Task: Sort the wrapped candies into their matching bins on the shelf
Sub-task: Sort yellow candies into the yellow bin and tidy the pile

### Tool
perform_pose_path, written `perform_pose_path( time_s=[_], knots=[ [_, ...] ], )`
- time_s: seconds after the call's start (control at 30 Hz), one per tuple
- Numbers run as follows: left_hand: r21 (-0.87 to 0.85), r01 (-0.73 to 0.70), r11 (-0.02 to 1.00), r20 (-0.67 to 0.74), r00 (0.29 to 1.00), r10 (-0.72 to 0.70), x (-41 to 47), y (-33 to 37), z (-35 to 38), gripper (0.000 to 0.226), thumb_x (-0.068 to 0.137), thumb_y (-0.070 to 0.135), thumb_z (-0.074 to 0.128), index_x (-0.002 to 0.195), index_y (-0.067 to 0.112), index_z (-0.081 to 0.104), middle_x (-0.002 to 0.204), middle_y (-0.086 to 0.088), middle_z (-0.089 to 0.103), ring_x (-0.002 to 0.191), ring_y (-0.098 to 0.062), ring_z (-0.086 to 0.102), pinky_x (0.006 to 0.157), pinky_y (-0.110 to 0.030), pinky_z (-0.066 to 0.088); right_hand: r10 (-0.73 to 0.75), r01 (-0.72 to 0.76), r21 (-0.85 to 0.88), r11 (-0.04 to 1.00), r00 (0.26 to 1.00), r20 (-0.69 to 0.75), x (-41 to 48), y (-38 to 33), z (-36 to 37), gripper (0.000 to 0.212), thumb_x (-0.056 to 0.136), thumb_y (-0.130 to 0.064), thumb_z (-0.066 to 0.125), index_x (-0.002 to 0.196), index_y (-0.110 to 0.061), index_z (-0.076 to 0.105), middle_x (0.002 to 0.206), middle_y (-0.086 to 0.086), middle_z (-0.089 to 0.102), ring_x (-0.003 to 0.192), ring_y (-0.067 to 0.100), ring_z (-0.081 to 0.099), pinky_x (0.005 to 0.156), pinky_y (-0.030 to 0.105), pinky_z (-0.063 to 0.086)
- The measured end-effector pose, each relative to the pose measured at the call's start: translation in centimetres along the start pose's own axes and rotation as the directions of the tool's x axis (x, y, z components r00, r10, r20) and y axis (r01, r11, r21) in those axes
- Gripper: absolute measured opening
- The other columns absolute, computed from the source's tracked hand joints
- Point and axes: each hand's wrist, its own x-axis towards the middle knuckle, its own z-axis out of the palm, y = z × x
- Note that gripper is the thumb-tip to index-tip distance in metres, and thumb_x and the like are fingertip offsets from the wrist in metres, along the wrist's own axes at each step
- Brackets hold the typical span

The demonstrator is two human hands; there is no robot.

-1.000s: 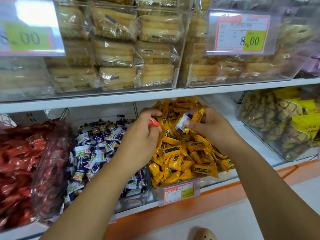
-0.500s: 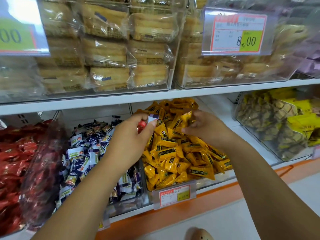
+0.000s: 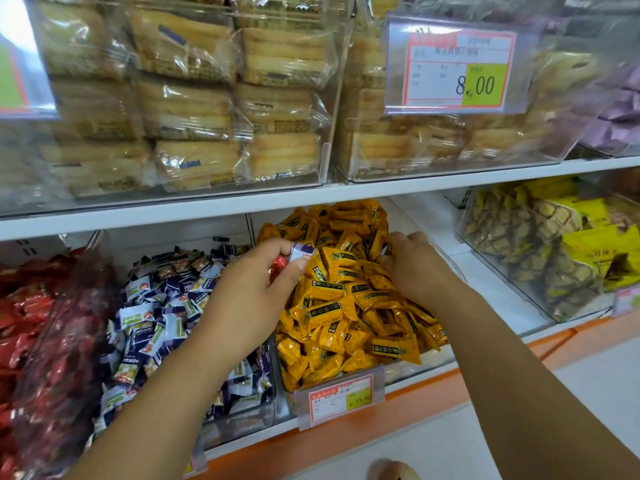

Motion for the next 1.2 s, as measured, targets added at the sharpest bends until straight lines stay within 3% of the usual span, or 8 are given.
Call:
perform_pose_path(
  time_s=[0.2, 0.33, 0.57, 0.73, 0.9, 1.03, 1.1, 1.2],
  knots=[
    [-0.011, 0.011, 1.000, 0.031, 0.999, -0.011, -0.4, -0.6, -0.3, 0.012, 0.093, 0.041, 0.050, 0.097, 0.033, 0.058, 0.078, 0.012, 0.062, 0.065, -0.001, 0.053, 0.055, -0.020, 0.034, 0.159, -0.160, -0.016, 0.987, 0.986, -0.050, 1.4, -0.7, 1.8, 0.023, 0.097, -0.019, 0.041, 0.104, -0.006, 0.059, 0.128, 0.013, 0.032, 0.087, 0.029, 0.048, 0.078, 0.035, 0.039],
    [-0.029, -0.007, 1.000, 0.038, 0.999, 0.009, -0.6, -0.8, -0.5, 0.013, 0.093, 0.040, 0.049, 0.097, 0.032, 0.058, 0.072, 0.021, 0.057, 0.062, 0.001, 0.050, 0.052, -0.013, 0.032, 0.182, -0.182, -0.015, 0.983, 0.983, -0.013, 2.3, -0.4, 2.0, 0.022, 0.093, -0.022, 0.052, 0.108, -0.011, 0.064, 0.133, 0.011, 0.030, 0.084, 0.030, 0.053, 0.083, 0.035, 0.044],
    [-0.015, -0.017, 1.000, 0.015, 1.000, 0.017, -0.7, -0.5, -0.4, 0.009, 0.094, 0.037, 0.052, 0.096, 0.031, 0.058, 0.063, 0.014, 0.051, 0.057, 0.002, 0.047, 0.051, -0.013, 0.032, 0.113, -0.113, -0.018, 0.993, 0.994, -0.001, 2.2, 0.1, 2.0, 0.024, 0.092, -0.021, 0.056, 0.115, -0.027, 0.061, 0.118, 0.008, 0.032, 0.085, 0.029, 0.055, 0.083, 0.038, 0.050],
    [-0.017, -0.015, 1.000, 0.021, 1.000, 0.016, -0.8, -0.5, -0.5, 0.011, 0.094, 0.038, 0.050, 0.095, 0.030, 0.058, 0.066, 0.010, 0.052, 0.058, 0.000, 0.047, 0.051, -0.015, 0.032, 0.080, -0.080, -0.017, 0.997, 0.997, -0.013, 2.3, 0.2, 2.2, 0.023, 0.093, -0.017, 0.055, 0.113, -0.023, 0.066, 0.118, 0.011, 0.035, 0.078, 0.028, 0.050, 0.085, 0.038, 0.051],
    [-0.041, -0.002, 0.999, 0.024, 1.000, 0.003, -0.6, -0.6, -0.6, 0.009, 0.093, 0.039, 0.051, 0.091, 0.031, 0.056, 0.064, 0.007, 0.051, 0.054, -0.004, 0.045, 0.049, -0.016, 0.033, -0.019, 0.022, 0.110, 0.994, 0.999, -0.031, 1.6, 0.6, 1.9, 0.020, 0.095, -0.027, 0.058, 0.112, -0.024, 0.067, 0.106, 0.003, 0.034, 0.084, 0.022, 0.055, 0.075, 0.026, 0.044],
    [-0.059, 0.015, 0.998, -0.023, 1.000, -0.016, -0.3, -0.6, -0.6, 0.013, 0.092, 0.040, 0.053, 0.098, 0.031, 0.059, 0.069, 0.011, 0.054, 0.056, 0.001, 0.049, 0.049, -0.014, 0.032, -0.157, 0.154, 0.206, 0.967, 0.988, 0.002, 1.2, 0.3, -0.1, 0.017, 0.095, -0.031, 0.056, 0.086, -0.030, 0.071, 0.079, 0.004, 0.049, 0.054, 0.009, 0.044, 0.051, 0.021, 0.030],
    [-0.070, 0.031, 0.997, -0.049, 0.998, -0.035, -0.2, -0.3, -0.6, 0.010, 0.092, 0.041, 0.054, 0.098, 0.034, 0.058, 0.069, 0.016, 0.055, 0.055, 0.004, 0.050, 0.047, -0.014, 0.032, -0.193, 0.180, 0.258, 0.949, 0.981, 0.027, 0.6, -0.1, -1.6, 0.021, 0.093, -0.035, 0.058, 0.075, -0.036, 0.067, 0.072, -0.003, 0.057, 0.060, 0.012, 0.052, 0.057, 0.027, 0.040],
    [-0.119, 0.036, 0.992, -0.068, 0.997, -0.045, -0.2, 0.2, -0.5, 0.005, 0.090, 0.042, 0.057, 0.094, 0.043, 0.058, 0.068, 0.024, 0.057, 0.054, 0.006, 0.050, 0.046, -0.012, 0.033, -0.159, 0.144, 0.413, 0.899, 0.987, 0.001, -0.6, -0.9, -3.3, 0.011, 0.089, -0.038, 0.064, 0.084, -0.033, 0.073, 0.098, -0.006, 0.067, 0.088, 0.017, 0.062, 0.079, 0.034, 0.050]
  ],
)
